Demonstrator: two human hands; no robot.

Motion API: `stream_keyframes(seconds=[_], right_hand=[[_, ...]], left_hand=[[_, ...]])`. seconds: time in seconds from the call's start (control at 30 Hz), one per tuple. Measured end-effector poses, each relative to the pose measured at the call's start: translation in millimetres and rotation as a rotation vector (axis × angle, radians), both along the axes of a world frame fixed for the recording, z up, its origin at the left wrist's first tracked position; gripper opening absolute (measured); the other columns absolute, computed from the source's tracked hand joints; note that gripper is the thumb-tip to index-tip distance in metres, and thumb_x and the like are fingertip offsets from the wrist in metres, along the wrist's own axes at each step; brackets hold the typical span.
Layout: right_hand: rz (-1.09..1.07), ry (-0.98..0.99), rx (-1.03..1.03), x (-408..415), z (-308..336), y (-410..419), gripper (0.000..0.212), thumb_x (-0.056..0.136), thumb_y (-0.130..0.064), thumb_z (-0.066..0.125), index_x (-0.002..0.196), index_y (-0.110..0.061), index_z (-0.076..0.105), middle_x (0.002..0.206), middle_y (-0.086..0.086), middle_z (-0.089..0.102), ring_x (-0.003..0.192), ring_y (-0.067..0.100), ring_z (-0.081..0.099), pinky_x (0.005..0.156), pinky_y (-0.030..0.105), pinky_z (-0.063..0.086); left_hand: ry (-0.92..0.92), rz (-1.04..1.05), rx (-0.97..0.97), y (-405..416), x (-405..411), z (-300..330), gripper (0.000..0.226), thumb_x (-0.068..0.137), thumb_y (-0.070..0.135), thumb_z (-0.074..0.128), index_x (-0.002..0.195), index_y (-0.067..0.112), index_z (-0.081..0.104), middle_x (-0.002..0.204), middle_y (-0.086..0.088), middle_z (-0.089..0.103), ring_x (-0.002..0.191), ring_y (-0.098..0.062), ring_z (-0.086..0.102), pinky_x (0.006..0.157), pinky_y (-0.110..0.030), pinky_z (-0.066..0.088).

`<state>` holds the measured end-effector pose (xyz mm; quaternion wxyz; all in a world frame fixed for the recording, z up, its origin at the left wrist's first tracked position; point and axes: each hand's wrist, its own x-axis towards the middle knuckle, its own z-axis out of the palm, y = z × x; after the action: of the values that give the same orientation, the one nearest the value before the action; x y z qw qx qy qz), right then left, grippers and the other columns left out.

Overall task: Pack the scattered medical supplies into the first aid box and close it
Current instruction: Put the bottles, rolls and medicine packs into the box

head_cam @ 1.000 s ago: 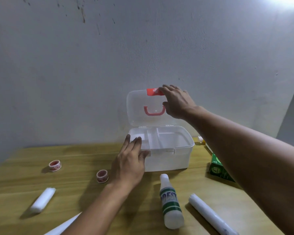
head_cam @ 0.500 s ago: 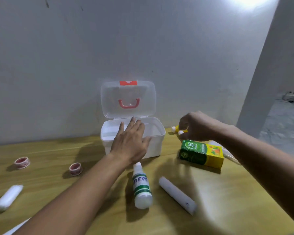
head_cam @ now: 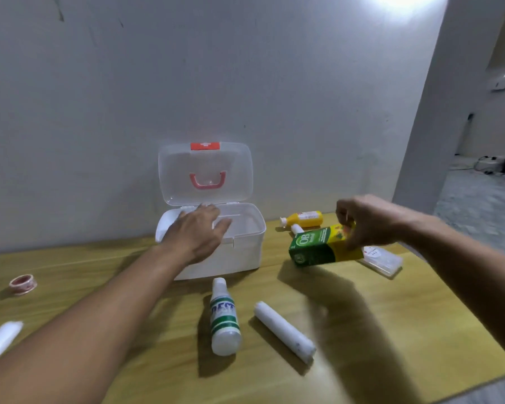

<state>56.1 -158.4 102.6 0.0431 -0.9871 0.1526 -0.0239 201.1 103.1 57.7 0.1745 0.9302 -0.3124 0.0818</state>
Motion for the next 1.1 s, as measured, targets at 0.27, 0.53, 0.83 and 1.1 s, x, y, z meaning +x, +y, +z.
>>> stream_keyframes(seconds=[0.27, 0.53, 0.83, 1.1], right_hand=[[0.143, -0.328, -0.188, 42, 73, 47, 0.029, 0.068, -0.019, 0.076, 0.095, -0.012, 0.069, 0.085, 0.006, 0.065, 0.075, 0.026, 0.06, 0.057, 0.029, 0.047], [0.297, -0.078, -0.203, 125, 31, 114, 0.03, 0.071, -0.012, 0.081, 0.096, -0.003, 0.068, 0.077, 0.005, 0.058, 0.061, 0.016, 0.053, 0.044, 0.016, 0.037], [0.352, 0.022, -0.075, 180, -32, 121, 0.033, 0.073, -0.02, 0.08, 0.101, -0.005, 0.072, 0.096, 0.01, 0.072, 0.086, 0.024, 0.066, 0.075, 0.028, 0.052], [0.354, -0.05, 0.004, 189, -52, 117, 0.026, 0.075, -0.014, 0.077, 0.1, -0.007, 0.074, 0.096, 0.011, 0.073, 0.081, 0.023, 0.066, 0.075, 0.031, 0.057]], left_hand=[[0.099, 0.1, 0.062, 27, 31, -12, 0.058, 0.093, 0.056, 0.021, 0.122, 0.017, 0.053, 0.149, -0.009, 0.042, 0.132, -0.031, 0.042, 0.109, -0.046, 0.033], [-0.049, 0.126, 0.12, 26, 26, -21, 0.058, 0.096, 0.055, 0.015, 0.106, 0.012, 0.054, 0.119, -0.01, 0.057, 0.109, -0.032, 0.052, 0.08, -0.041, 0.037], [-0.093, 0.127, 0.112, 22, 28, -25, 0.052, 0.098, 0.048, 0.018, 0.11, 0.013, 0.055, 0.123, -0.009, 0.06, 0.114, -0.034, 0.053, 0.086, -0.042, 0.039], [-0.081, 0.158, 0.12, 20, 29, -26, 0.053, 0.099, 0.047, 0.017, 0.113, 0.011, 0.054, 0.125, -0.011, 0.058, 0.114, -0.036, 0.053, 0.087, -0.043, 0.04]])
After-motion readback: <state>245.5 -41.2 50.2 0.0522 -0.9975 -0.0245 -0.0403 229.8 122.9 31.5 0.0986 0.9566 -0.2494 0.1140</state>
